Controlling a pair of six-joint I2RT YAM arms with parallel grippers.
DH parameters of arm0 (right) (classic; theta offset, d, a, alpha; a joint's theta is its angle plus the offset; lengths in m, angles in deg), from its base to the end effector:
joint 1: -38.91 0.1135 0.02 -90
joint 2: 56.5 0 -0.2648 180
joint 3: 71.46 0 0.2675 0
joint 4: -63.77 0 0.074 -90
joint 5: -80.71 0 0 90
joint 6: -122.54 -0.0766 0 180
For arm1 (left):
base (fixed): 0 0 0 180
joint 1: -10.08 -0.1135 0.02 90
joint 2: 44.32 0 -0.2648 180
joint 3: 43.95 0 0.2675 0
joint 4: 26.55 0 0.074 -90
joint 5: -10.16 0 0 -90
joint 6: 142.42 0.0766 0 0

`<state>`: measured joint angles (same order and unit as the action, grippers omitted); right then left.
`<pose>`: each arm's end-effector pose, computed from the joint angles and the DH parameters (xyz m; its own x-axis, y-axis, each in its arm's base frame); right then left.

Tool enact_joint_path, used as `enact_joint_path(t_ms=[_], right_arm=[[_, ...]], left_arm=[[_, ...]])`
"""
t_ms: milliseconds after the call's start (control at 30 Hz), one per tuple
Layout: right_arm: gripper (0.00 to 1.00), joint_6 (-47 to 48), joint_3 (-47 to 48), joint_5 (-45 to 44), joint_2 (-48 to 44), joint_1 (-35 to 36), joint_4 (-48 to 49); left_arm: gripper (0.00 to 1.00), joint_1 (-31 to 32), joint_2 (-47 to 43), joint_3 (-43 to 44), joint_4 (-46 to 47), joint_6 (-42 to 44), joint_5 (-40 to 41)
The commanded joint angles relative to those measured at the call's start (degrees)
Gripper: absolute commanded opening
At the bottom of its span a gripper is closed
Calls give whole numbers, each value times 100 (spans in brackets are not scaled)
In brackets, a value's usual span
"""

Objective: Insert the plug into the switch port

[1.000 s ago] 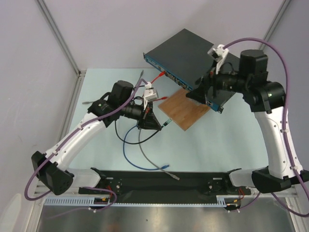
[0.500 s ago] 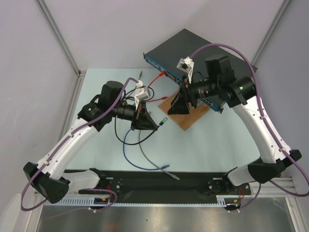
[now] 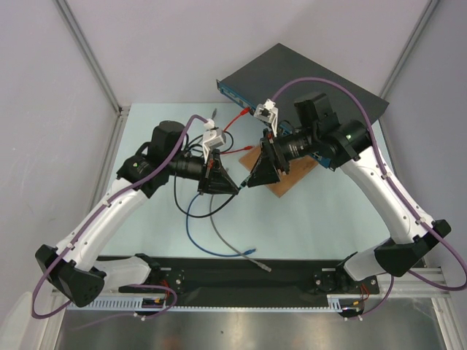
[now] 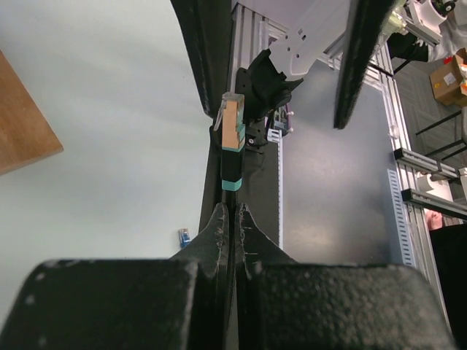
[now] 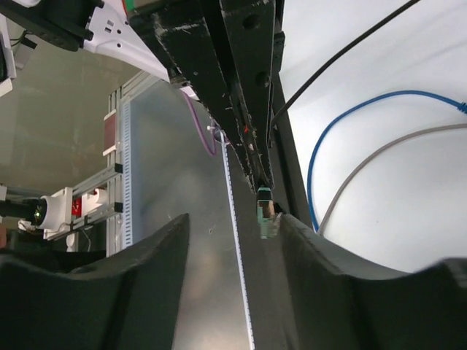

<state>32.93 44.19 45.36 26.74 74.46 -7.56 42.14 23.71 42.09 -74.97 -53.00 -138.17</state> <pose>0.2132 0.2292 0.4455 -0.5053 -0.3659 -0.7815 -0.8561 0.0993 0.5071 0.1975 -0.2006 0.3840 -0.4381 0.2681 -0.8580 0.8964 0.0581 -0.4395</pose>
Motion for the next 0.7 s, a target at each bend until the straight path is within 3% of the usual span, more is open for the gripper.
enact_joint_path(t_ms=[0, 367, 400, 467, 533, 567, 633, 667], right_arm=[[56, -108, -22, 54, -27, 48, 150], [10, -284, -39, 37, -1, 48, 379], [0, -250, -48, 37, -1, 48, 361], [0, -240, -30, 19, -10, 40, 353], [0, -284, -57, 19, -10, 14, 335], [0, -337, -117, 36, -10, -82, 387], [0, -696, -241, 133, -27, -276, 493], [0, -932, -450, 264, -45, -512, 693]], left_arm=[[0, -50, -150, 189, 294, -135, -197], [0, -50, -141, 260, 426, -293, -267], [0, -50, -141, 251, 444, -294, -284], [1, -50, -141, 251, 435, -294, -276], [9, -41, -211, 277, 382, -268, 20], [23, -50, -263, 312, 356, -198, 258], [35, -41, -579, 260, 434, -179, 1162], [46, -50, -702, 138, 592, -171, 1522]])
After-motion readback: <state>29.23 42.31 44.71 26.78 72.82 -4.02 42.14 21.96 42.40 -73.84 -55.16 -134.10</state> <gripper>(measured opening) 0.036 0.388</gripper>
